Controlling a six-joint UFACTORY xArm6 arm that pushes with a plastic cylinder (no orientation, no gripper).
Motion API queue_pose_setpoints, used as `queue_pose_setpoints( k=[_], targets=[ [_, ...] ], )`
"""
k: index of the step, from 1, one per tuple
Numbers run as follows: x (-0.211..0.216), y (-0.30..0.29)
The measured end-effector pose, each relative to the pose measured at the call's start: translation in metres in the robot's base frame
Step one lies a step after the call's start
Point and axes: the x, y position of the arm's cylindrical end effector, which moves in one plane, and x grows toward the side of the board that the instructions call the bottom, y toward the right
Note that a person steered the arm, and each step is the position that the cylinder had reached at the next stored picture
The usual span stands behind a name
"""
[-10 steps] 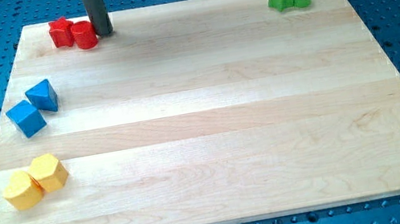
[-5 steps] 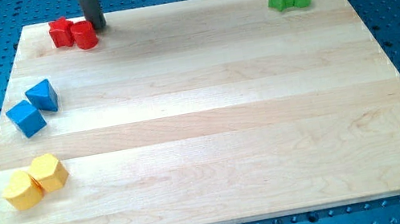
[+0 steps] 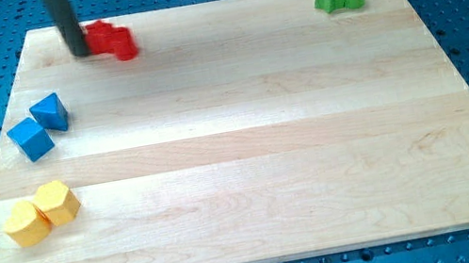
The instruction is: Push the red blocks into the green blocks
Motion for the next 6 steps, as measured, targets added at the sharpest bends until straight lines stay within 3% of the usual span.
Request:
queue_pose_setpoints(
  k=[1, 3, 4, 6],
  targets=[
    [0.005, 0.057],
    [-0.003, 0.009],
    [-0.019, 0.060],
    [-0.052, 0.017]
  ],
)
